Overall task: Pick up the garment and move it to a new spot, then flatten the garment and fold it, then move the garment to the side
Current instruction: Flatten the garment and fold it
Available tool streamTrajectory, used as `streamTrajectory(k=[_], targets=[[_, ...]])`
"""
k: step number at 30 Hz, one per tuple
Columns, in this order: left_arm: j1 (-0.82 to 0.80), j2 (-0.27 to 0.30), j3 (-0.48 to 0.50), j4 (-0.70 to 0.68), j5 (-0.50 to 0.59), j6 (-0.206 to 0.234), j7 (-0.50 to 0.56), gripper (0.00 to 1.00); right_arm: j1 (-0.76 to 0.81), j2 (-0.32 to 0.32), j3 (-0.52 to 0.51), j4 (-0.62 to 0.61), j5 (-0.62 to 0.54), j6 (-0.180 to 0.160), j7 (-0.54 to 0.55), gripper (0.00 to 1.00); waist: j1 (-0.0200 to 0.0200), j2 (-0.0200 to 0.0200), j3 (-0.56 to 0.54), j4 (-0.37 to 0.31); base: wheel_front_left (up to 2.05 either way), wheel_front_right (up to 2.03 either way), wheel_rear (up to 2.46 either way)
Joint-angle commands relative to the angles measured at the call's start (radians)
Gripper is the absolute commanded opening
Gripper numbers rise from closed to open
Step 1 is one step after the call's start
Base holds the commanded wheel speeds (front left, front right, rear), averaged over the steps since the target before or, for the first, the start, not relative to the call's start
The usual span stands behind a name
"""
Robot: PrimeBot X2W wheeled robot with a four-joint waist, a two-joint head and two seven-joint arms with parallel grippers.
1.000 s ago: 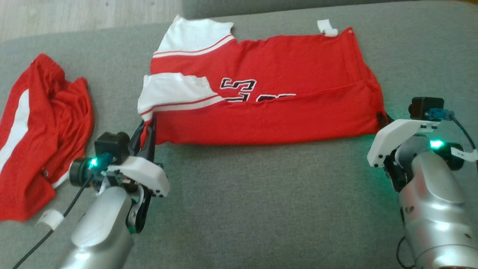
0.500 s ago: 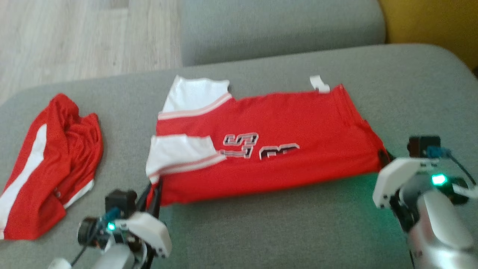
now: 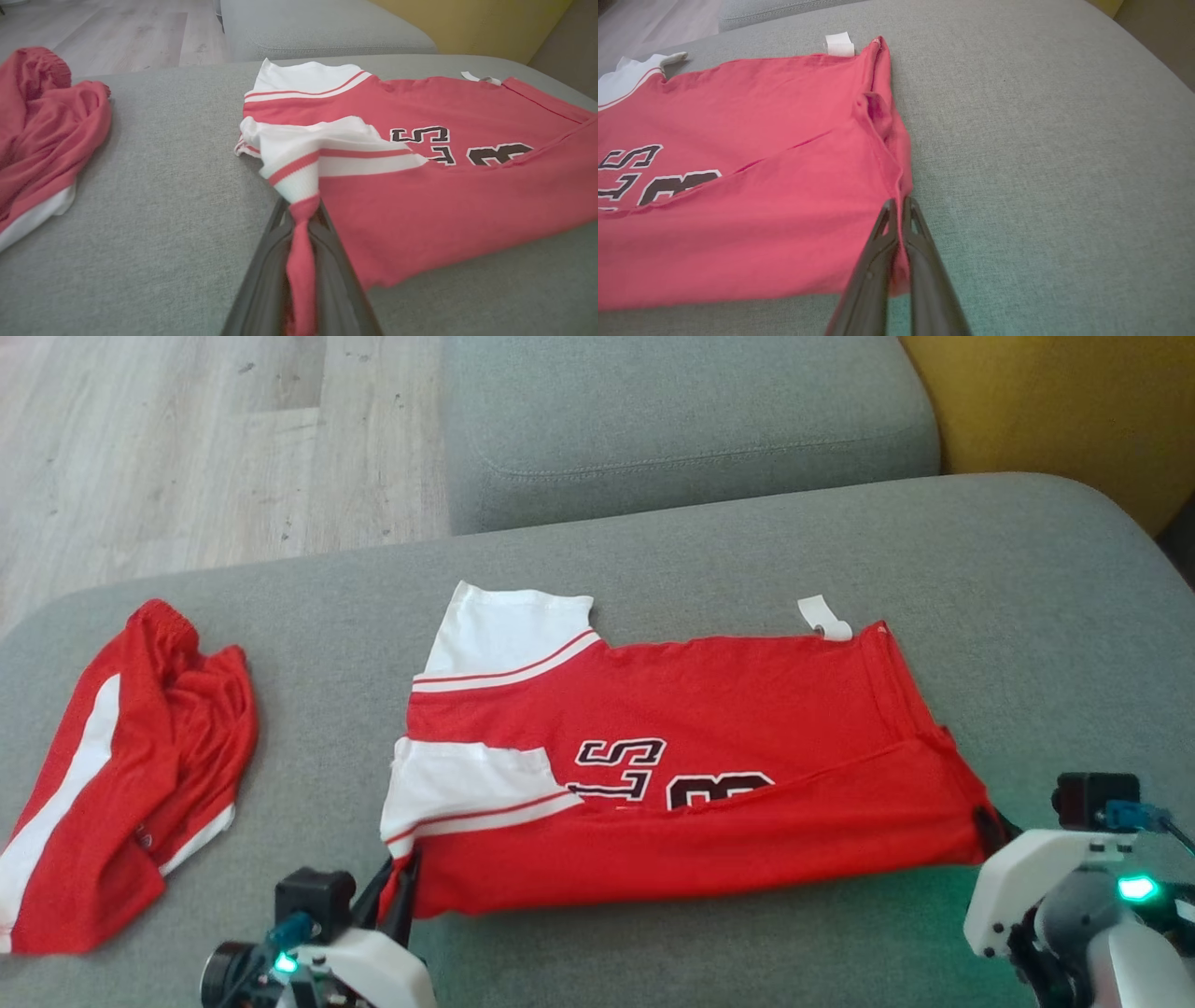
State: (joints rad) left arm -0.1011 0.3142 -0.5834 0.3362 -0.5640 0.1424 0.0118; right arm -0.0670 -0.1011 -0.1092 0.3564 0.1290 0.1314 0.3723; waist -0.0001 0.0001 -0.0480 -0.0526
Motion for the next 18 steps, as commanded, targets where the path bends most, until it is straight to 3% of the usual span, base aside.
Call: streamTrajectory(k=[1, 2, 3, 4, 10, 18], targets=[[-0.034, 0.027, 0.034, -0.031, -0.001, 0.011, -0.001, 0.00, -0.029, -0.006, 0.011, -0.061, -0.007, -0.001, -0.001, 0.04, 0.0001, -0.0001, 0.003, -0.001, 0.00, 0.00, 0.00], [-0.035, 0.027, 0.031, -0.030, 0.002, 0.014, -0.001, 0.00, -0.024, -0.003, 0.007, -0.076, -0.013, -0.001, -0.005, 0.77, 0.0001, -0.0001, 0.005, -0.002, 0.00, 0.00, 0.00], [-0.038, 0.025, 0.032, -0.030, 0.006, 0.019, -0.008, 0.43, -0.022, 0.002, -0.001, -0.085, -0.012, -0.001, -0.002, 1.00, 0.0001, -0.0001, 0.008, -0.004, 0.00, 0.00, 0.00], [-0.042, 0.023, 0.033, -0.030, 0.009, 0.023, -0.016, 1.00, -0.022, 0.006, -0.003, -0.096, -0.014, -0.001, -0.002, 1.00, 0.0001, -0.0001, 0.010, -0.006, 0.00, 0.00, 0.00], [-0.077, 0.011, 0.070, -0.049, 0.008, 0.039, -0.094, 1.00, -0.063, 0.016, -0.023, -0.170, -0.038, -0.001, -0.059, 1.00, 0.0001, -0.0001, 0.035, -0.017, 0.00, 0.00, 0.00], [-0.205, 0.031, 0.119, -0.095, 0.015, 0.004, -0.184, 1.00, -0.181, 0.015, -0.027, -0.194, -0.076, -0.001, -0.184, 1.00, 0.0001, -0.0001, 0.108, -0.036, 0.00, 0.00, 0.00]])
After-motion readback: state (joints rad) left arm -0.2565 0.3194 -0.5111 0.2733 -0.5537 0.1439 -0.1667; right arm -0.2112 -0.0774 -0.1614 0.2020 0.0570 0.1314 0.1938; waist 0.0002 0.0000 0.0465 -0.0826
